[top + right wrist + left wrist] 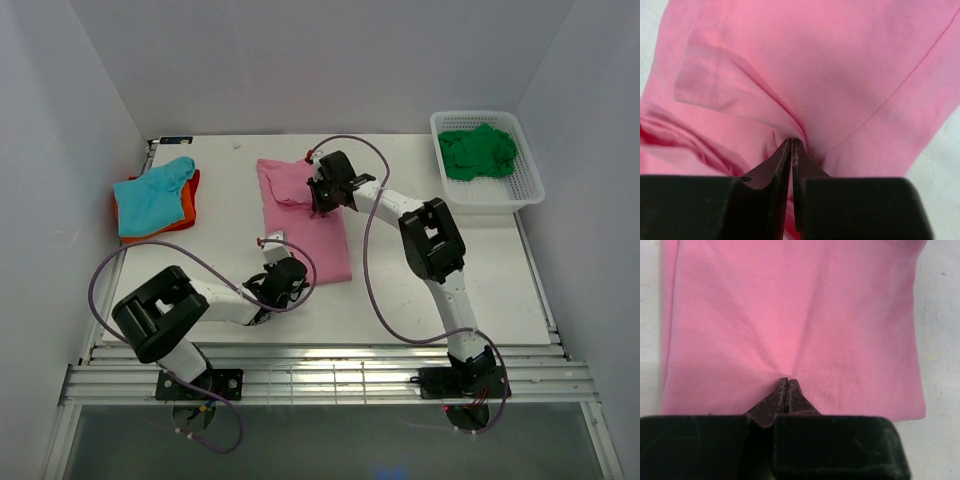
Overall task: Fold and stack the t-shirts
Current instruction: Fold the tshirt
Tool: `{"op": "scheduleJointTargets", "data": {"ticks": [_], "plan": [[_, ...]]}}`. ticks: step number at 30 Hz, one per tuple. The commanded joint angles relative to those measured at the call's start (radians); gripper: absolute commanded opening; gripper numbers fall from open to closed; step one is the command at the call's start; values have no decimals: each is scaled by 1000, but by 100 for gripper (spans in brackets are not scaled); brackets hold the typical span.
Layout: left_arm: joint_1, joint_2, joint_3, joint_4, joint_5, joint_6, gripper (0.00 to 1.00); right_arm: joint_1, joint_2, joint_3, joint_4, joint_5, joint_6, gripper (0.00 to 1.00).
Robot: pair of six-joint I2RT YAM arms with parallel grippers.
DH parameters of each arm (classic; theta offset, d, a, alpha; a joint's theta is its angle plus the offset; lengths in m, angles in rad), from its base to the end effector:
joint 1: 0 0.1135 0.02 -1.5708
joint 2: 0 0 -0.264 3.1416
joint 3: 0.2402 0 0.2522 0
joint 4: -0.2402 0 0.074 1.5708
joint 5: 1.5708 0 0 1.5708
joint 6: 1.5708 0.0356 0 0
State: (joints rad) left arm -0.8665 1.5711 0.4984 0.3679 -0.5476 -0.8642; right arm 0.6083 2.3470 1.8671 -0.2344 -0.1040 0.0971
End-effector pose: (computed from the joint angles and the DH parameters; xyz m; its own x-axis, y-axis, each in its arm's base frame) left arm 0.1885 -0.1933 0.1233 -0.5719 -0.3298 -0.7511 -0.0633 0.9307 -0.3604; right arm 0.4350 0.3074 0.1703 -0.5964 -0.2978 -0.7454 -0.5776 0.8040 0.1409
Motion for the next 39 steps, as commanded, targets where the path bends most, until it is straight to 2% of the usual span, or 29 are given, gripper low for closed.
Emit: {"op": "scheduleJointTargets", "data": {"ticks": [1,6,13,19,21,22,24,25,26,28,29,30,34,39], "plan": [[-52,-13,-41,-230,-12,-65,0,2,-200,-153,89,16,-19,11],[-143,-32,-44,-362,-81,-159,0,4,-389,-333,101,40,-34,23],[-304,-40,-24,-575,-132,-366,0,27,-641,-575,69,-34,-31,29],[-469,30,106,-849,-207,-582,0,47,-807,-805,58,-8,30,40],[-529,67,159,-995,-264,-646,2,51,-868,-891,58,-3,49,45],[-546,79,223,-1053,-282,-714,9,57,-891,-920,63,-5,64,47],[-589,118,300,-1243,-353,-786,37,65,-969,-974,67,6,84,50],[-604,130,383,-1320,-380,-833,70,73,-994,-1023,66,10,93,50],[-632,144,425,-1478,-405,-942,80,76,-1021,-1045,64,18,111,51],[-655,187,541,-1624,-465,-1041,95,79,-1097,-1097,47,29,130,53],[-670,199,575,-1755,-478,-1138,98,82,-1121,-1112,40,33,144,53],[-677,211,603,-1773,-501,-1122,98,82,-1164,-1126,34,33,153,53],[-695,163,631,-1772,-492,-1141,98,105,-1252,-1201,7,38,196,54],[-726,106,546,-1773,-437,-1231,98,162,-1348,-1290,-9,70,271,54]]}}
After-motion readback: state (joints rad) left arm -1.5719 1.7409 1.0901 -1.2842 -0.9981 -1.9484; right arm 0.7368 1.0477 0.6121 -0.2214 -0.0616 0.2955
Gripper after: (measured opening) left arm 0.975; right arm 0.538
